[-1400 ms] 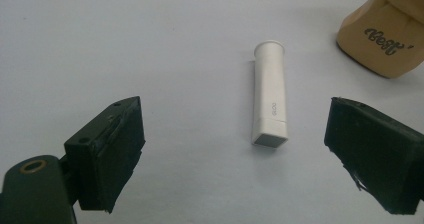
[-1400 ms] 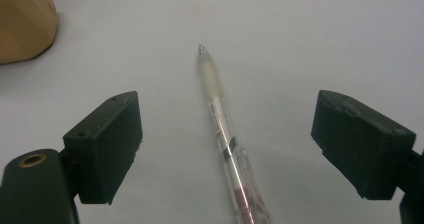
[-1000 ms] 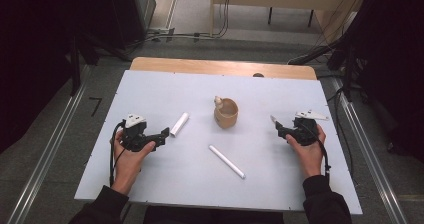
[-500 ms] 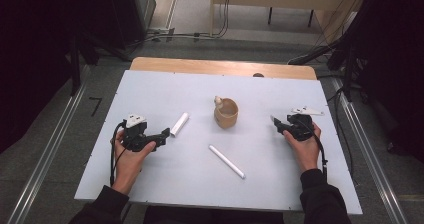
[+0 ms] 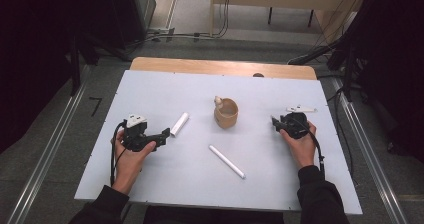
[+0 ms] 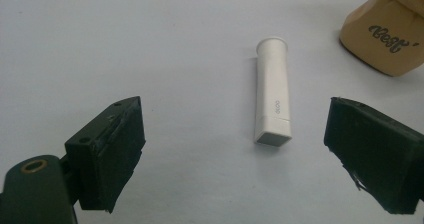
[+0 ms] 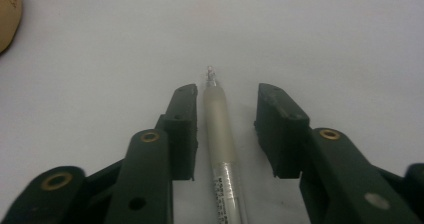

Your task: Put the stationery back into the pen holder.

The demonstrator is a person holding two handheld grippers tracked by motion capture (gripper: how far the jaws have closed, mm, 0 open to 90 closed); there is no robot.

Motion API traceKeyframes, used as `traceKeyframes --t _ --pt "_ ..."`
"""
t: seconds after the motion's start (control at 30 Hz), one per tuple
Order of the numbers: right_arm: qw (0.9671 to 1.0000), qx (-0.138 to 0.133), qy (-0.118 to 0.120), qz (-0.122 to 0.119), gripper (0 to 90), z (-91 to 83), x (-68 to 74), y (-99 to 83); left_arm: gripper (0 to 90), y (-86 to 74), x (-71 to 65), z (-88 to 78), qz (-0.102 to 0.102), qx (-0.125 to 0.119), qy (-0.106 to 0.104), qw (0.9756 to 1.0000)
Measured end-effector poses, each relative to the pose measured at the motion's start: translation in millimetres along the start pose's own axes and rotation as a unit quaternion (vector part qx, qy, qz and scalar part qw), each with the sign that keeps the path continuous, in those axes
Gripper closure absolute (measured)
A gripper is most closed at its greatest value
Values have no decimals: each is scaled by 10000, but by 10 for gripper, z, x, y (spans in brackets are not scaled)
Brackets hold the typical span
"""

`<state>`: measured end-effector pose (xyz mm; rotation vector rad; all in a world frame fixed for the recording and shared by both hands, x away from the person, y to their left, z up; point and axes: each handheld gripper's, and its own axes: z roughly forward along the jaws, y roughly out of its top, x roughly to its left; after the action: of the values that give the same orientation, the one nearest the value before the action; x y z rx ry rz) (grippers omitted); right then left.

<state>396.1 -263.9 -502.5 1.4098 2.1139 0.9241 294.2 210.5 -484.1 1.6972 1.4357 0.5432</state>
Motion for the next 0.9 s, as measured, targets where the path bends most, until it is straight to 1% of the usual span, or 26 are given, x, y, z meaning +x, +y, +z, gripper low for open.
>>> traceKeyframes --t 0.1,0.27,0.33,0.5,0.73,0.83,0.9 --pt "10000 28 -2 -19 685 7 -1 14 105 -1 1 2 3 6 -2 10000" --pt "10000 39 51 -18 722 9 0 13 105 -4 -8 8 27 27 -18 10000" --pt "10000 49 62 -32 760 6 -3 12 105 -4 -12 7 30 31 -17 10000" --pt "9999 50 103 15 776 3 -16 6 105 -4 -17 3 34 28 -22 10000" --pt "9999 36 104 -31 786 -2 -9 0 105 -5 -28 3 48 38 -62 10000" --pt "9997 20 197 109 788 -9 -32 -6 105 -5 -36 -1 37 40 -78 10000" --pt "9997 8 222 132 788 -17 -42 -9 105 -5 -40 0 42 33 -89 9999"
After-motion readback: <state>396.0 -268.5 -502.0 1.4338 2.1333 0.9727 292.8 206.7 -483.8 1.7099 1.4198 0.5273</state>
